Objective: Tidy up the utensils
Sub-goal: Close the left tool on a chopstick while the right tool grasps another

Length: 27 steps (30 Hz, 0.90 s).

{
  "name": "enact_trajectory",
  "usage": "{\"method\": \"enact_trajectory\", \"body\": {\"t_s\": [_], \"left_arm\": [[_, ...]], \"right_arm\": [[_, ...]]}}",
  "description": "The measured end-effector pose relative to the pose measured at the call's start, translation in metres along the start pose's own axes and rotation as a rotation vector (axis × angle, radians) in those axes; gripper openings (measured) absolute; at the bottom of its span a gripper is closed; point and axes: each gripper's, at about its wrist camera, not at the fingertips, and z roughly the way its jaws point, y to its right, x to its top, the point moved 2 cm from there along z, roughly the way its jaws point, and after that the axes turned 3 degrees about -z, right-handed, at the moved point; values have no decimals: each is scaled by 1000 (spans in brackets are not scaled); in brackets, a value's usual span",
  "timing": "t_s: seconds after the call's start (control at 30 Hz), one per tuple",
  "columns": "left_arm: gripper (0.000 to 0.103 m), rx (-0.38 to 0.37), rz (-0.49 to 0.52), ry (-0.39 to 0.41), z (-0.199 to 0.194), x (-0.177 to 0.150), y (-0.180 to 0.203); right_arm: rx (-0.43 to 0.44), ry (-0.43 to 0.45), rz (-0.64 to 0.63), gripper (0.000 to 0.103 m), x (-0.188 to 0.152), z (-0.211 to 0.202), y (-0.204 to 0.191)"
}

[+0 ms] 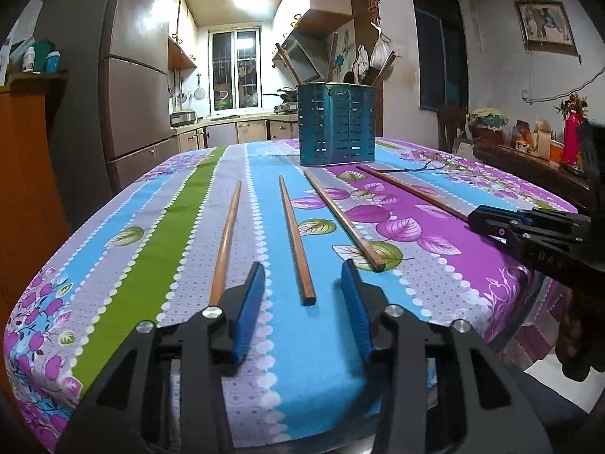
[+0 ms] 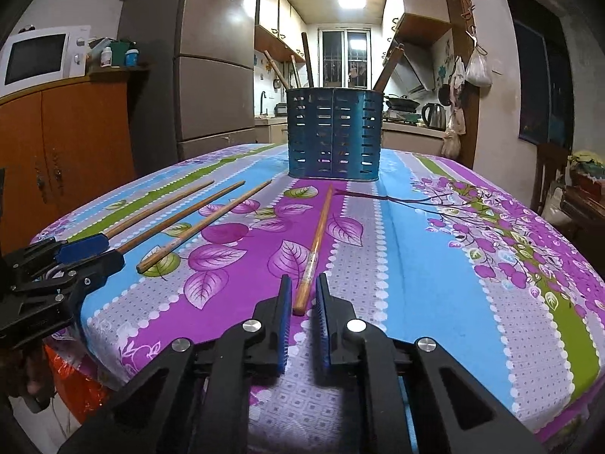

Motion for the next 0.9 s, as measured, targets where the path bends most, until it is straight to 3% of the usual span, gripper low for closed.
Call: {"method": "enact_trajectory", "body": {"t_s": [0.1,0.9], "left_arm": [[29,-6,5,14,0,-1,4],[23,-1,-46,89,2,-8,5]], "right_arm": [[-11,5,-6,15,0,0,-1],[-39,39,20,14,-4,0,-3]]}}
